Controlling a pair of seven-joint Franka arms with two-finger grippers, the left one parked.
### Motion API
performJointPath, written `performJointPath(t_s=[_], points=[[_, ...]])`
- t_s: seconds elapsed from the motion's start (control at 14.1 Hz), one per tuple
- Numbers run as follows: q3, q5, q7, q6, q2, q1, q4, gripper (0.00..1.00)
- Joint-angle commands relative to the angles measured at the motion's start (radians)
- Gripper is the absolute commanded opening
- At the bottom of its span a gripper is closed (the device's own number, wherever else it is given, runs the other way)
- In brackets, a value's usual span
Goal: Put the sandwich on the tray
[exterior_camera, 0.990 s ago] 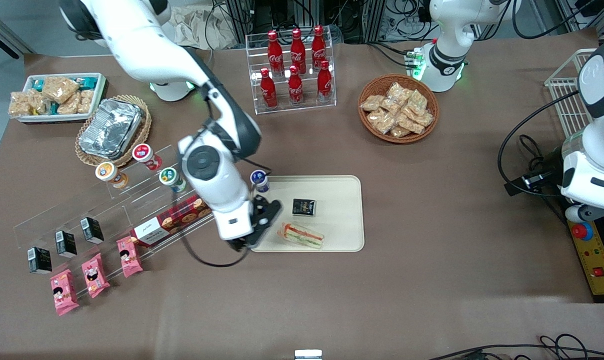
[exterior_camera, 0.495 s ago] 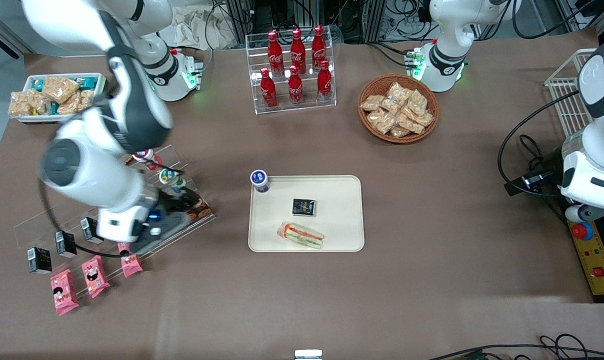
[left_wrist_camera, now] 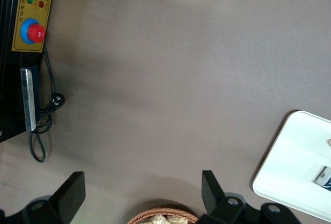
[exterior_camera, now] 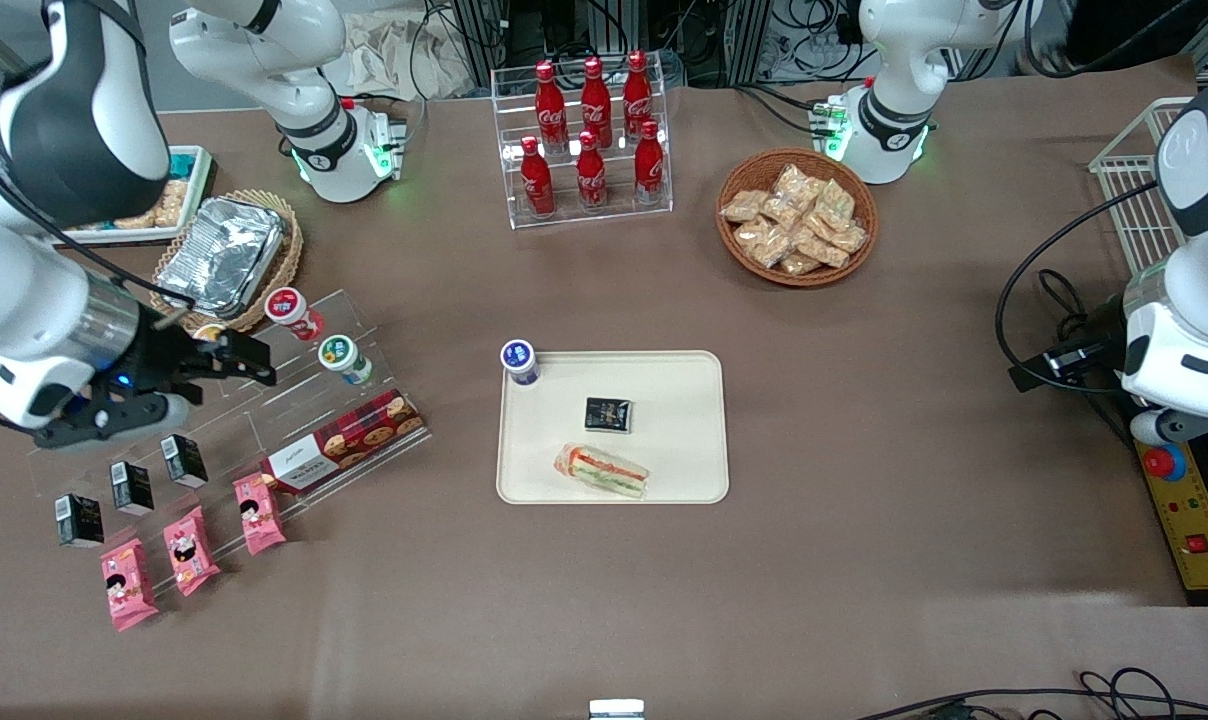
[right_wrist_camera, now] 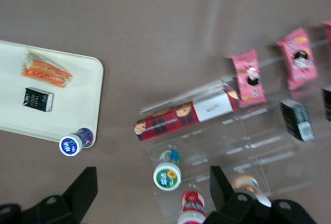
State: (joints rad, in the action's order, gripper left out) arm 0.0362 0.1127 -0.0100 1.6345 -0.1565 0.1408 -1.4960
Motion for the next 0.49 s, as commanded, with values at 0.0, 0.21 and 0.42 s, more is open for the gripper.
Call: performJointPath(t_s=[0.0, 0.21, 0.42], points=[[-0.021, -0.018, 0.028, -0.05, 0.057, -0.11, -0.013, 0.96], [-0.007, -0.034, 0.03, -0.105, 0.06, -0.148, 0.017, 0.96], [-0.006, -0.053, 0.024, -0.154, 0.063, -0.214, 0.033, 0.96]])
